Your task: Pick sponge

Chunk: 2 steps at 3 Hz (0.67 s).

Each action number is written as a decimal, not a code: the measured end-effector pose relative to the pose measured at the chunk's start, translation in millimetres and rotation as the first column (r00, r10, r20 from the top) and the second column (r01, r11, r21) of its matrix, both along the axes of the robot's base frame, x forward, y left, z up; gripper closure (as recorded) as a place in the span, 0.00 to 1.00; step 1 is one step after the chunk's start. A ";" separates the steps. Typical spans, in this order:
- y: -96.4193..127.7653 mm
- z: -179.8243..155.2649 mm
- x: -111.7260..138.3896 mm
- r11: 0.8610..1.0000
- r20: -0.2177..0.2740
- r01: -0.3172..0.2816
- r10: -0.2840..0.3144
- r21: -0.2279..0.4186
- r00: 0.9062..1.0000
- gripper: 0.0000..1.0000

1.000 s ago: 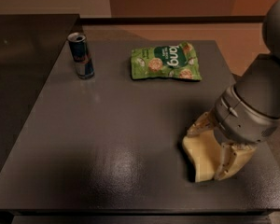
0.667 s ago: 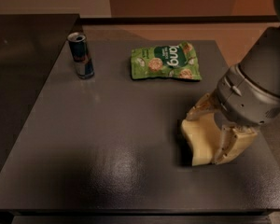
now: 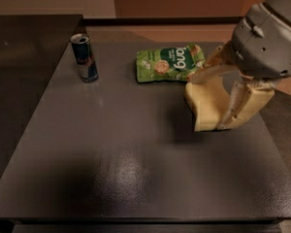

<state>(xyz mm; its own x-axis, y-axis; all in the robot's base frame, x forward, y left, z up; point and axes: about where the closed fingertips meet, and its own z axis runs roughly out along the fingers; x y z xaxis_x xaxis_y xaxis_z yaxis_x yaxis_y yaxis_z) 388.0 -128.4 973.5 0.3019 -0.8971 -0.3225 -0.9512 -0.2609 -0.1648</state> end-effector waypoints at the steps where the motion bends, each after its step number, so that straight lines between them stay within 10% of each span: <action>1: 3.0 9.7 4.2 1.000 0.036 0.004 -0.004 0.010 0.999 1.00; 2: 5.0 12.7 6.5 1.000 0.054 0.007 -0.008 0.015 0.999 1.00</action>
Offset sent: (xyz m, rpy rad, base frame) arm 0.0040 0.0026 0.0108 0.0095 -0.0339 -0.0028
